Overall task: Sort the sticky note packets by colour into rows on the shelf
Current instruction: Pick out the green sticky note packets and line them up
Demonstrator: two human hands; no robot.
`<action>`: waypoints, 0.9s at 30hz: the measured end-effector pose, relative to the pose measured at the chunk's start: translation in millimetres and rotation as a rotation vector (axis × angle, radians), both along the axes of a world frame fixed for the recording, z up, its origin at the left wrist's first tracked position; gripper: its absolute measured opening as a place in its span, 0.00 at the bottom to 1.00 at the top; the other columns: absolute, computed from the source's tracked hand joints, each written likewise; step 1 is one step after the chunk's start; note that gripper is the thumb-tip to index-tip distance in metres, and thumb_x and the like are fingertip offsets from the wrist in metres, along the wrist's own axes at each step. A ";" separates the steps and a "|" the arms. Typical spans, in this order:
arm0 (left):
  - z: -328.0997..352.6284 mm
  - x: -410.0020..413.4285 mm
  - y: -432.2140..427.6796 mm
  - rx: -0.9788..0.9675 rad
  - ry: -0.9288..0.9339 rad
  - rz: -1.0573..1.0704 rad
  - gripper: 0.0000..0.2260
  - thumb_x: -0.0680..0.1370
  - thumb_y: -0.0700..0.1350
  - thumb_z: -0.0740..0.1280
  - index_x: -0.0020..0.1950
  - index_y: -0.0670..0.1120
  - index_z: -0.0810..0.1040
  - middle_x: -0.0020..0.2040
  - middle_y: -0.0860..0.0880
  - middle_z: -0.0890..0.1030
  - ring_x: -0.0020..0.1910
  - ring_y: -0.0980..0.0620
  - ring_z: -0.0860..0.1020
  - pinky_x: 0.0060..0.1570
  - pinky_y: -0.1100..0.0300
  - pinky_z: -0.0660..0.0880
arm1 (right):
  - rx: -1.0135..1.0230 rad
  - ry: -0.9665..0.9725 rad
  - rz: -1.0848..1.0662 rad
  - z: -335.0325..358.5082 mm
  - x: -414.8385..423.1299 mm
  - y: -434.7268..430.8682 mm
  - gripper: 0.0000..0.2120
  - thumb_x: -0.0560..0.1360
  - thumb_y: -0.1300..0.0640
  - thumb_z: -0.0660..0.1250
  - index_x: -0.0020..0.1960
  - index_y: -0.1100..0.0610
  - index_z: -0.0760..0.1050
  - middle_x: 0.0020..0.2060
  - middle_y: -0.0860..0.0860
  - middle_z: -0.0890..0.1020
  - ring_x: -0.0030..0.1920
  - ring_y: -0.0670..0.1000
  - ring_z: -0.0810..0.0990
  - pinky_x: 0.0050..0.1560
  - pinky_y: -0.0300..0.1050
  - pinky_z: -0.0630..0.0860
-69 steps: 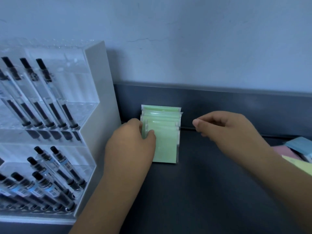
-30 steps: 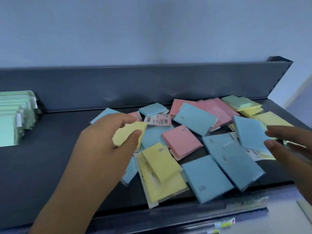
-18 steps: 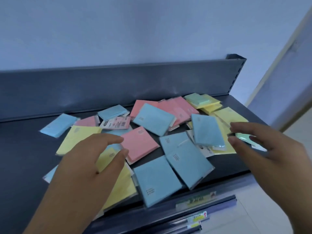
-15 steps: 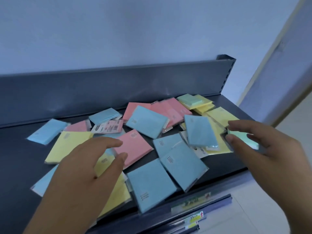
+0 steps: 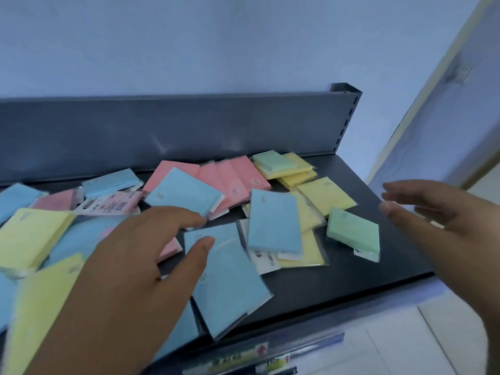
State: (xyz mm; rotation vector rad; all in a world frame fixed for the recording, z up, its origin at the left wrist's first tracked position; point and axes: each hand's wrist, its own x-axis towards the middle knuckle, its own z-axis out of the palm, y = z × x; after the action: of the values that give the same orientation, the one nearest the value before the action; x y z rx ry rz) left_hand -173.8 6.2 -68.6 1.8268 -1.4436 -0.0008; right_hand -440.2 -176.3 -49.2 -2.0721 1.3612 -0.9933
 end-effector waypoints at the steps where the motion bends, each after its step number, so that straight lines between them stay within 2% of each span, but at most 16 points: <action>1: -3.3 -6.0 -6.1 0.018 0.030 -0.016 0.14 0.74 0.56 0.63 0.53 0.52 0.82 0.49 0.69 0.76 0.56 0.86 0.64 0.53 0.85 0.62 | 0.009 0.021 0.019 -1.5 -7.9 -6.3 0.11 0.72 0.41 0.70 0.54 0.35 0.81 0.52 0.34 0.84 0.56 0.40 0.80 0.59 0.52 0.77; 3: -11.9 -20.6 -16.6 0.043 0.072 0.046 0.14 0.74 0.62 0.61 0.54 0.61 0.80 0.50 0.69 0.79 0.57 0.79 0.69 0.50 0.74 0.70 | 0.035 0.082 0.032 -1.5 -22.0 -20.5 0.16 0.69 0.37 0.70 0.55 0.36 0.82 0.52 0.34 0.84 0.54 0.40 0.80 0.58 0.53 0.77; 6: -14.6 -43.2 -32.5 0.042 0.068 0.144 0.13 0.74 0.65 0.63 0.54 0.62 0.80 0.58 0.73 0.75 0.56 0.77 0.70 0.49 0.67 0.70 | 0.037 0.219 0.102 -7.5 -37.2 -33.0 0.26 0.60 0.32 0.69 0.56 0.37 0.82 0.52 0.28 0.80 0.52 0.37 0.78 0.53 0.50 0.75; 8: -16.6 -53.1 -41.2 0.042 0.064 0.208 0.11 0.76 0.64 0.67 0.53 0.62 0.81 0.57 0.75 0.73 0.54 0.79 0.70 0.48 0.66 0.70 | 0.035 0.295 0.166 -14.2 -41.4 -38.1 0.29 0.57 0.30 0.70 0.57 0.36 0.81 0.51 0.26 0.77 0.50 0.38 0.77 0.52 0.47 0.73; 11: -16.3 -63.8 -45.1 0.001 0.149 0.322 0.12 0.72 0.63 0.66 0.53 0.63 0.81 0.52 0.77 0.75 0.53 0.74 0.74 0.49 0.57 0.75 | 0.007 0.409 0.306 -26.4 -39.2 -44.9 0.35 0.57 0.29 0.71 0.63 0.38 0.78 0.52 0.26 0.73 0.55 0.38 0.71 0.56 0.43 0.68; 14: -11.4 -73.8 -42.6 -0.033 0.203 0.425 0.09 0.73 0.64 0.71 0.53 0.68 0.80 0.51 0.69 0.80 0.52 0.63 0.78 0.51 0.47 0.79 | -0.086 0.495 0.395 -39.0 -31.3 -49.1 0.37 0.60 0.33 0.75 0.66 0.46 0.79 0.54 0.36 0.78 0.58 0.40 0.70 0.56 0.43 0.66; 16: -8.8 -76.9 -40.0 -0.055 0.239 0.482 0.08 0.73 0.62 0.73 0.51 0.70 0.80 0.51 0.66 0.81 0.50 0.61 0.79 0.52 0.47 0.79 | -0.122 0.506 0.402 -44.3 -26.6 -54.2 0.35 0.62 0.37 0.77 0.65 0.49 0.80 0.54 0.42 0.81 0.56 0.45 0.72 0.53 0.44 0.68; 19: -6.4 -82.3 -38.6 -0.049 0.273 0.522 0.07 0.75 0.56 0.70 0.50 0.67 0.81 0.51 0.70 0.81 0.51 0.63 0.79 0.50 0.52 0.78 | -0.127 0.459 0.427 -45.6 -22.1 -60.4 0.32 0.62 0.46 0.81 0.64 0.52 0.81 0.52 0.45 0.82 0.53 0.49 0.77 0.49 0.45 0.70; 21: -5.2 -87.4 -38.5 -0.048 0.302 0.525 0.07 0.74 0.56 0.69 0.50 0.66 0.81 0.51 0.72 0.80 0.52 0.64 0.79 0.49 0.56 0.77 | -0.149 0.387 0.429 -43.8 -21.2 -63.5 0.32 0.61 0.49 0.82 0.64 0.54 0.82 0.53 0.46 0.83 0.51 0.48 0.79 0.50 0.45 0.71; 25: -2.4 -95.9 -41.4 -0.057 0.369 0.475 0.06 0.74 0.56 0.69 0.50 0.64 0.83 0.52 0.70 0.81 0.52 0.63 0.80 0.44 0.62 0.73 | -0.230 0.233 0.430 -36.2 -18.6 -68.1 0.30 0.66 0.47 0.82 0.66 0.52 0.80 0.54 0.46 0.80 0.54 0.46 0.77 0.56 0.46 0.73; 27: 0.9 -99.9 -46.1 -0.082 0.448 0.413 0.05 0.74 0.54 0.71 0.48 0.61 0.84 0.50 0.67 0.83 0.48 0.64 0.81 0.40 0.71 0.72 | -0.287 0.175 0.463 -31.7 -12.3 -65.2 0.30 0.67 0.45 0.78 0.67 0.53 0.80 0.55 0.46 0.80 0.55 0.48 0.79 0.59 0.48 0.75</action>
State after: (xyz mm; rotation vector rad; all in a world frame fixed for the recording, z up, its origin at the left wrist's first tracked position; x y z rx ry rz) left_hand -273.7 -39.9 -67.8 1.8769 -0.7377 -0.1331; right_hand -452.5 -241.5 -80.9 -2.5793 0.7795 -0.8552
